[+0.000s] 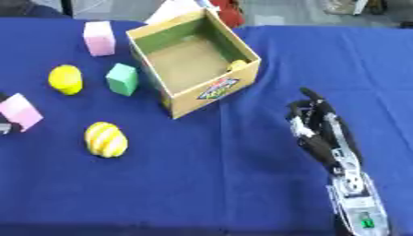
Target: Pick up objects on the table and place them in the box.
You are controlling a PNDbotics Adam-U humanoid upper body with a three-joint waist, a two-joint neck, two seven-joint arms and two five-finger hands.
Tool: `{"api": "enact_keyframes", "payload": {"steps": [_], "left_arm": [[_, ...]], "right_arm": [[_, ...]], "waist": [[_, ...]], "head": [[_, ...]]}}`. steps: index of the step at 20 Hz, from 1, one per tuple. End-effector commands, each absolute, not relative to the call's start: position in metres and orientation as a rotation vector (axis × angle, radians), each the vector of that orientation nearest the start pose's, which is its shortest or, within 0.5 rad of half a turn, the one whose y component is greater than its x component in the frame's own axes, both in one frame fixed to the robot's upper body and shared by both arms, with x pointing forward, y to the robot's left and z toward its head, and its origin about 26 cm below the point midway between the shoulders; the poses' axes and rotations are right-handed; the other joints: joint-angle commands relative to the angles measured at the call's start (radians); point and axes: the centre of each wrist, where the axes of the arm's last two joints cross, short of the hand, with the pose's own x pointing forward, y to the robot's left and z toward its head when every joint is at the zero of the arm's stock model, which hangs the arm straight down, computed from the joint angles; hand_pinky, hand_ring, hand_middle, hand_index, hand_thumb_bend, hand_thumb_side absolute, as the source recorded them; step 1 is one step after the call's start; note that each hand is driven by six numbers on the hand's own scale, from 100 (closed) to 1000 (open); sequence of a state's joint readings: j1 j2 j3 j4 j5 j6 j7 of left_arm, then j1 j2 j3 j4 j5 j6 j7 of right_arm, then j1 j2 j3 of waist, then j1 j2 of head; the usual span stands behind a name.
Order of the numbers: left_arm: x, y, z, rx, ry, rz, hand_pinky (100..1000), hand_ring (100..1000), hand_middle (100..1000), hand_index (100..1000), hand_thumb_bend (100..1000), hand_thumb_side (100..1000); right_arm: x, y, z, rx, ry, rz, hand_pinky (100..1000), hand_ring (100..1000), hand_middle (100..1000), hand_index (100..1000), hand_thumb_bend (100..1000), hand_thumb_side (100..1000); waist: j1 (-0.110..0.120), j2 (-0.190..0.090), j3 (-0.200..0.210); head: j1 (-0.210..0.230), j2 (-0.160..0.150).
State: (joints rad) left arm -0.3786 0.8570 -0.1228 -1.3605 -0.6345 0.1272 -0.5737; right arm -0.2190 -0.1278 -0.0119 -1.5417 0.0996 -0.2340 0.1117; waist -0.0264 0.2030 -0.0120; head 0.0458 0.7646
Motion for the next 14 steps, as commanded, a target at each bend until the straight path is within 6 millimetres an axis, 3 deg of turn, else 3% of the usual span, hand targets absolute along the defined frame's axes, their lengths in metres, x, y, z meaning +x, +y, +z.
{"api": "enact_keyframes", "payload": {"steps": [1, 4, 5, 9, 12, 14], "left_arm": [[0.354, 0.426, 0.169, 0.886, -0.89, -1.276, 682, 640, 669, 846, 400, 385], [0.354, 0.425, 0.169, 0.909, -0.914, -1.258, 648, 600, 617, 804, 303, 193], [0.354, 0.424, 0.17, 0.918, -0.925, -1.251, 641, 592, 607, 794, 281, 182], [0.353, 0.421, 0.179, 0.965, -0.992, -1.217, 622, 563, 571, 764, 224, 182], [0.352, 0.419, 0.185, 0.977, -1.012, -1.215, 631, 578, 592, 783, 287, 189], [0.351, 0.418, 0.186, 0.956, -0.999, -1.235, 648, 599, 623, 809, 346, 327]], "right_arm": [[0.333, -0.256, 0.052, -0.071, -1.977, 0.362, 649, 619, 660, 926, 100, 429], [0.333, -0.256, 0.052, -0.071, -1.977, 0.362, 649, 619, 660, 926, 100, 429], [0.333, -0.256, 0.052, -0.071, -1.977, 0.361, 649, 619, 660, 926, 100, 430], [0.333, -0.257, 0.052, -0.072, -1.976, 0.36, 649, 618, 660, 926, 100, 431], [0.333, -0.257, 0.052, -0.072, -1.976, 0.36, 649, 618, 660, 926, 100, 431], [0.333, -0.257, 0.052, -0.073, -1.975, 0.36, 649, 618, 660, 926, 100, 431]], "waist": [[0.008, -0.03, 0.0], [0.008, -0.03, 0.0], [0.008, -0.029, 0.001], [0.008, -0.029, 0.002], [0.009, -0.029, 0.002], [0.01, -0.029, 0.002]], "head": [[0.004, -0.002], [0.006, -0.002], [0.006, -0.002], [0.007, -0.002], [0.007, -0.003], [0.007, -0.004]]}}
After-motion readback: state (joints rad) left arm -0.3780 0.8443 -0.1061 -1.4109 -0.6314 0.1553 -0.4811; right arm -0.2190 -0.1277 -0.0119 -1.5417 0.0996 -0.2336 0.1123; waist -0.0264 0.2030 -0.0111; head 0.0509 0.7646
